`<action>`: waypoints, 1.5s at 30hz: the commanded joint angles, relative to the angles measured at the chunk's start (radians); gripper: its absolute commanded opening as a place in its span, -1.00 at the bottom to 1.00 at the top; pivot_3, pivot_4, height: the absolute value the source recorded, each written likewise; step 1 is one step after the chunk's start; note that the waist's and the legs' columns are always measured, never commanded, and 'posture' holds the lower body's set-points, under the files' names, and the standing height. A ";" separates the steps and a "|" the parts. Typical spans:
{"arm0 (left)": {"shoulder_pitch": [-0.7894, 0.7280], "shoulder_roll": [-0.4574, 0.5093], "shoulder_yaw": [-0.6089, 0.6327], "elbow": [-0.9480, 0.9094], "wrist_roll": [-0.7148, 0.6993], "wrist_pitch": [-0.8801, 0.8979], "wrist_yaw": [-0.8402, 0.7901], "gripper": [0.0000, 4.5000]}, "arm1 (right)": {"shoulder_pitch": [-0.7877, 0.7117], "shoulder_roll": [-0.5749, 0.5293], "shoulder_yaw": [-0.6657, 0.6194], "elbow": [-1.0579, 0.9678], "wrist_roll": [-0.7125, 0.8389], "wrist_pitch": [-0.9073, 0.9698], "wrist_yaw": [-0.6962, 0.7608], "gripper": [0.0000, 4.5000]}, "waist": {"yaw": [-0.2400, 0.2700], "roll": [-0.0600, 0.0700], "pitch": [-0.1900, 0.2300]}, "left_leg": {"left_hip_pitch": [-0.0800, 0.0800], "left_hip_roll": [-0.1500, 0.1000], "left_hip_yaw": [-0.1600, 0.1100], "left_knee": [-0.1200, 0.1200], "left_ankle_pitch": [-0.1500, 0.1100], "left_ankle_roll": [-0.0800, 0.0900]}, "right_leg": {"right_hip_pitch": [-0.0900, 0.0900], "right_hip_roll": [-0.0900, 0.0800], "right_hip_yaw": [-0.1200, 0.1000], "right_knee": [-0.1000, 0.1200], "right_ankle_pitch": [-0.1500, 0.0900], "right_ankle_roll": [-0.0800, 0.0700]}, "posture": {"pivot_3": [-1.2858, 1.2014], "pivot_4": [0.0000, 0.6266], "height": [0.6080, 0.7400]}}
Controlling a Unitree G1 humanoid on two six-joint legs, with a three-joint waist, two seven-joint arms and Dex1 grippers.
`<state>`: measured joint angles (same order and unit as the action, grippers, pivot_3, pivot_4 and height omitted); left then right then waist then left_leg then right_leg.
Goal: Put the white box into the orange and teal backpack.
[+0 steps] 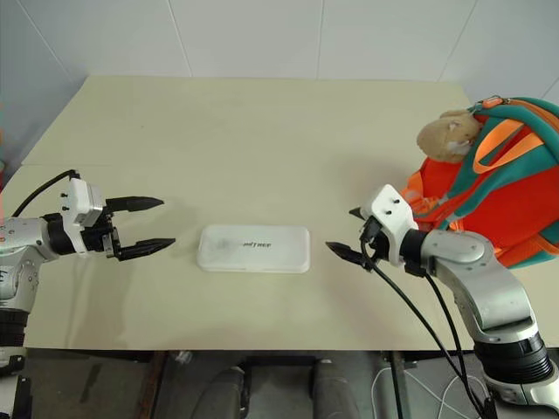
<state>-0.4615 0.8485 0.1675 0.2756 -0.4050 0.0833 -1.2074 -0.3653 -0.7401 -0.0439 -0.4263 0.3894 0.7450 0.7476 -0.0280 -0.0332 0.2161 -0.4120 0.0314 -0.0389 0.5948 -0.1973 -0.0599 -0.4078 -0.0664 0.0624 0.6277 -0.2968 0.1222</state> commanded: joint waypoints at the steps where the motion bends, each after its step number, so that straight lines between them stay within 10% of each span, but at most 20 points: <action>1: -0.028 -0.011 -0.007 0.004 0.008 -0.013 -0.007 1.00 | 0.005 -0.020 -0.042 -0.045 0.011 -0.003 -0.010 0.99 | -0.002 0.000 0.000 | 0.000 0.000 0.000 0.000 0.000 0.000 | 0.000 0.000 0.000 0.000 0.000 0.000 | 0.03 -0.52 1.00; 11: -0.054 -0.045 -0.007 0.017 0.015 0.018 0.028 1.00 | -0.026 -0.039 0.002 -0.022 -0.031 0.015 -0.032 0.99 | 0.000 0.000 0.000 | 0.000 0.000 0.000 0.000 0.000 0.000 | 0.000 0.001 0.000 0.000 0.000 0.000 | 0.03 -0.52 1.00; 23: 0.023 0.005 -0.034 -0.213 -0.041 0.621 0.198 1.00 | -0.099 0.039 0.227 0.144 -0.257 -0.120 -0.101 0.99 | -0.004 0.000 0.000 | 0.000 0.001 0.000 0.001 0.000 0.000 | 0.000 0.002 0.001 0.001 0.000 0.001 | 0.03 -0.52 1.00; 32: -0.096 0.000 -0.093 -0.044 -0.107 1.026 0.180 1.00 | -0.091 0.121 0.244 0.155 -0.312 -0.150 -0.139 0.99 | -0.002 -0.001 0.000 | 0.000 0.001 -0.001 0.001 0.000 0.000 | 0.000 0.003 0.001 0.001 0.000 0.000 | 0.03 -0.52 1.00; 45: -0.239 -0.110 -0.001 0.280 -0.174 1.116 0.169 1.00 | -0.094 0.174 0.258 0.185 -0.346 -0.177 -0.134 0.99 | -0.001 -0.001 -0.001 | 0.001 0.001 -0.001 0.003 0.000 -0.001 | 0.000 0.003 0.001 0.004 0.000 0.001 | 0.03 -0.52 1.00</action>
<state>-0.6913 0.7446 0.1833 0.5388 -0.5796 1.1987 -1.0242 -0.4541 -0.5729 0.2294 -0.2260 0.0481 0.5880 0.6183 -0.0292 -0.0339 0.2156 -0.4112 0.0320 -0.0403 0.5975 -0.1973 -0.0604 -0.4077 -0.0638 0.0632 0.6316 -0.2963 0.1230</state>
